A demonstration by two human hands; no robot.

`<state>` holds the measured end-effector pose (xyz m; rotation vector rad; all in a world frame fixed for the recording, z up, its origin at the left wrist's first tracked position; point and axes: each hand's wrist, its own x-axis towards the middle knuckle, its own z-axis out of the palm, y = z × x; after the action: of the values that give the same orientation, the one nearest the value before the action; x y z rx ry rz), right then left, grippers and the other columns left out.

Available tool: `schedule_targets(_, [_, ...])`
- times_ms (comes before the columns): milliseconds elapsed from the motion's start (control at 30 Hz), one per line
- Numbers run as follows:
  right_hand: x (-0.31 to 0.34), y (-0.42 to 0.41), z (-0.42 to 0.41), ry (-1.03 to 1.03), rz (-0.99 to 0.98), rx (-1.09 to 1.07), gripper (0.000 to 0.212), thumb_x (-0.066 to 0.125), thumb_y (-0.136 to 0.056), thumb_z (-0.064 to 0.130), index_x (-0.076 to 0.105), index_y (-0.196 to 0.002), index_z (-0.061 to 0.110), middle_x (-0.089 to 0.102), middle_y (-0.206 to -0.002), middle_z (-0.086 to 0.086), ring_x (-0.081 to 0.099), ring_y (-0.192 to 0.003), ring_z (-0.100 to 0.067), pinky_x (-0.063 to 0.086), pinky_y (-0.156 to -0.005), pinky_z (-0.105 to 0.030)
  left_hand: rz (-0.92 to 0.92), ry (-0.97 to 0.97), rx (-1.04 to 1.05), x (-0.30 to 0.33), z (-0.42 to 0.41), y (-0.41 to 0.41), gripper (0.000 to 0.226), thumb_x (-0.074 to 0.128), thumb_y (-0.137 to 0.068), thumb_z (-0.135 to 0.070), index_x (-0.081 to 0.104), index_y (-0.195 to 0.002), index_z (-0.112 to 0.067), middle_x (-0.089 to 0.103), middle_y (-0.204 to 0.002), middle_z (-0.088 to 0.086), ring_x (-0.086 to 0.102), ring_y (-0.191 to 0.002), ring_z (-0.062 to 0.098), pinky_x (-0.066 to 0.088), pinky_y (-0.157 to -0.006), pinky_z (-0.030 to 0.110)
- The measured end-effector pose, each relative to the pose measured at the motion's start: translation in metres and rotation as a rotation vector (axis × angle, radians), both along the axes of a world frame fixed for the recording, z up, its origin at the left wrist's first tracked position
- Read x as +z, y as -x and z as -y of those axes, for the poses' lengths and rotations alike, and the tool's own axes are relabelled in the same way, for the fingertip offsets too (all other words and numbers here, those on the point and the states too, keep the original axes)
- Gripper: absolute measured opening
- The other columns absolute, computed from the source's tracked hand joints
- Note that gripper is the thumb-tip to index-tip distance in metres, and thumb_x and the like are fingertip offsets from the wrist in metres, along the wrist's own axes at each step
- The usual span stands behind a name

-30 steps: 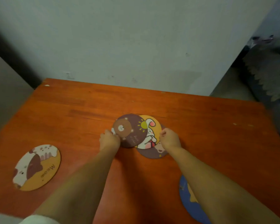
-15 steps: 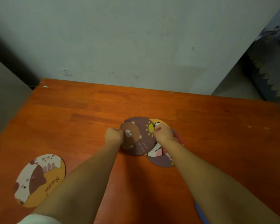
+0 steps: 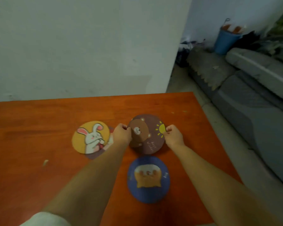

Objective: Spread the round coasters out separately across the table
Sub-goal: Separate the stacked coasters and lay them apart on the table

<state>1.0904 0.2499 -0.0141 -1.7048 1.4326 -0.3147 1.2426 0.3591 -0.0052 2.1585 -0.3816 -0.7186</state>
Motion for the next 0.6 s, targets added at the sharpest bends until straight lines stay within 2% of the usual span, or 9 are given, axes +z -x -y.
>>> schedule_targets(67, [-0.002,0.053,0.018,0.001,-0.001,-0.029,0.011,0.056,-0.093,0.017,0.049,-0.085,0.017,0.059,-0.092,-0.004,0.054,-0.08,-0.021,0.036,-0.058,-0.025,-0.002,0.002,-0.019,0.0,0.019,0.051,0.04,0.052,-0.095,-0.014,0.035,-0.06,-0.02,0.041,-0.062,0.001,0.044,-0.074,0.027,0.036,-0.069,0.035])
schedule_targets(133, [-0.001,0.102,0.034,0.007,-0.008,-0.048,0.012,0.057,-0.093,0.021,0.049,-0.084,0.018,0.059,-0.091,-0.002,0.054,-0.08,-0.02,0.035,-0.054,-0.025,-0.016,-0.012,-0.047,-0.004,0.038,0.097,0.037,0.051,-0.097,-0.015,0.038,-0.063,-0.019,0.041,-0.063,0.0,0.044,-0.066,0.025,0.036,-0.07,0.035])
schedule_targets(200, [0.003,0.15,0.05,0.027,-0.014,-0.071,0.014,0.058,-0.092,0.021,0.048,-0.083,0.017,0.059,-0.091,-0.004,0.054,-0.081,-0.022,0.038,-0.062,-0.027,-0.04,-0.028,-0.089,-0.008,0.061,0.143,0.028,0.05,-0.098,-0.016,0.043,-0.072,-0.015,0.04,-0.064,0.001,0.041,-0.058,0.018,0.038,-0.071,0.035])
schedule_targets(300, [0.011,0.215,0.074,0.032,-0.019,-0.151,0.011,0.058,-0.091,0.014,0.049,-0.084,0.015,0.064,-0.098,-0.016,0.06,-0.092,-0.03,0.045,-0.078,-0.035,-0.054,-0.056,-0.147,-0.009,0.098,0.204,0.026,0.051,-0.098,-0.017,0.044,-0.073,-0.014,0.04,-0.065,0.001,0.043,-0.064,0.024,0.039,-0.072,0.034])
schedule_targets(367, [0.016,0.253,0.091,0.041,-0.024,-0.198,0.011,0.058,-0.09,0.011,0.05,-0.084,0.014,0.067,-0.105,-0.021,0.062,-0.1,-0.034,0.047,-0.085,-0.039,-0.044,-0.056,-0.188,-0.007,0.123,0.238,0.017,0.052,-0.097,-0.016,0.047,-0.082,-0.011,0.041,-0.064,0.0,0.046,-0.068,0.026,0.04,-0.07,0.034])
schedule_targets(467, [0.019,0.299,0.119,0.036,-0.026,-0.274,0.008,0.058,-0.089,0.008,0.052,-0.086,0.012,0.067,-0.111,-0.024,0.062,-0.104,-0.034,0.045,-0.088,-0.037,-0.041,-0.038,-0.256,-0.002,0.161,0.28,0.012,0.053,-0.096,-0.015,0.049,-0.086,-0.009,0.045,-0.066,0.0,0.049,-0.078,0.027,0.042,-0.072,0.034])
schedule_targets(533, [0.02,0.319,0.141,0.041,-0.04,-0.289,0.003,0.056,-0.09,0.006,0.054,-0.088,0.008,0.066,-0.111,-0.025,0.061,-0.104,-0.036,0.045,-0.089,-0.039,-0.036,-0.019,-0.276,-0.001,0.185,0.299,0.011,0.054,-0.095,-0.015,0.05,-0.086,-0.009,0.053,-0.077,0.006,0.051,-0.082,0.027,0.045,-0.077,0.037])
schedule_targets(600, [0.02,0.333,0.165,0.055,-0.043,-0.293,0.01,0.056,-0.09,0.007,0.05,-0.083,0.011,0.067,-0.108,-0.025,0.062,-0.101,-0.036,0.046,-0.088,-0.04,-0.025,-0.007,-0.287,0.001,0.208,0.312,0.012,0.055,-0.094,-0.015,0.052,-0.084,-0.008,0.056,-0.088,0.014,0.056,-0.088,0.029,0.048,-0.085,0.039])
